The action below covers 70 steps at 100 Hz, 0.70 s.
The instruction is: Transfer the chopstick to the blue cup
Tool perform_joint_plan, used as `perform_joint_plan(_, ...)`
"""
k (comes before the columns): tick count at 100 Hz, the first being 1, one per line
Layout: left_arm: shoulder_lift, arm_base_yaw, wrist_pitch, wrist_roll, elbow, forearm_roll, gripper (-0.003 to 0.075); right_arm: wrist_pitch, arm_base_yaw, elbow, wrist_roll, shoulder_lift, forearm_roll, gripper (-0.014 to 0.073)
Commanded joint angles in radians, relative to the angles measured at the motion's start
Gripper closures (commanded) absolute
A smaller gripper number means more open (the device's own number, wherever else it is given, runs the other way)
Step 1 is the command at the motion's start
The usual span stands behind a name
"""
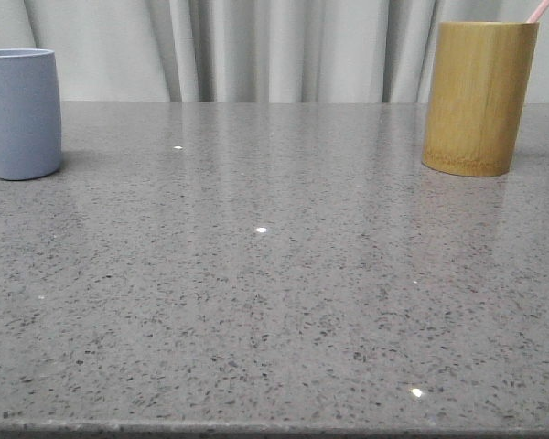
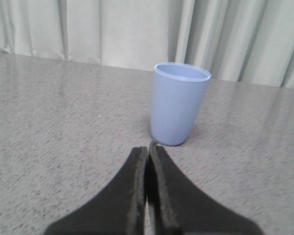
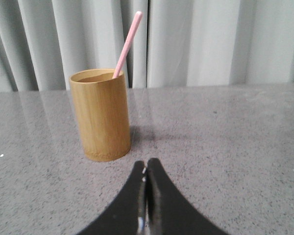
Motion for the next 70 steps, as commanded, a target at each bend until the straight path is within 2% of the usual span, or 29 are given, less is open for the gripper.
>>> perform_joint_plan(1,0.087,0.001,0.010,-0.006,-0.124,-0.029,0.0739,0.082,-0.006,-0.138,0.003,0.082,0.009,0.0662)
perform_joint_plan(29,0.424,0.001,0.448,-0.006,-0.529,-0.002,0.0739,0.466,-0.006,-0.503,0.002,0.363,0.009,0.0662)
perform_joint_plan(44,0.582,0.001,0.694,0.002,-0.725,0.064,0.0739,0.594,-0.006,-0.636,-0.017,0.484,0.007,0.0662)
perform_joint_plan(51,0.637,0.001,0.738,0.004,-0.780,0.071,0.0739,0.603,-0.006,-0.663,-0.018,0.516,0.007,0.0662)
perform_joint_plan(70,0.691,0.001,0.728,0.004,-0.805,0.069,0.0739,0.588,-0.006,-0.667,-0.018,0.532,0.007,0.0662)
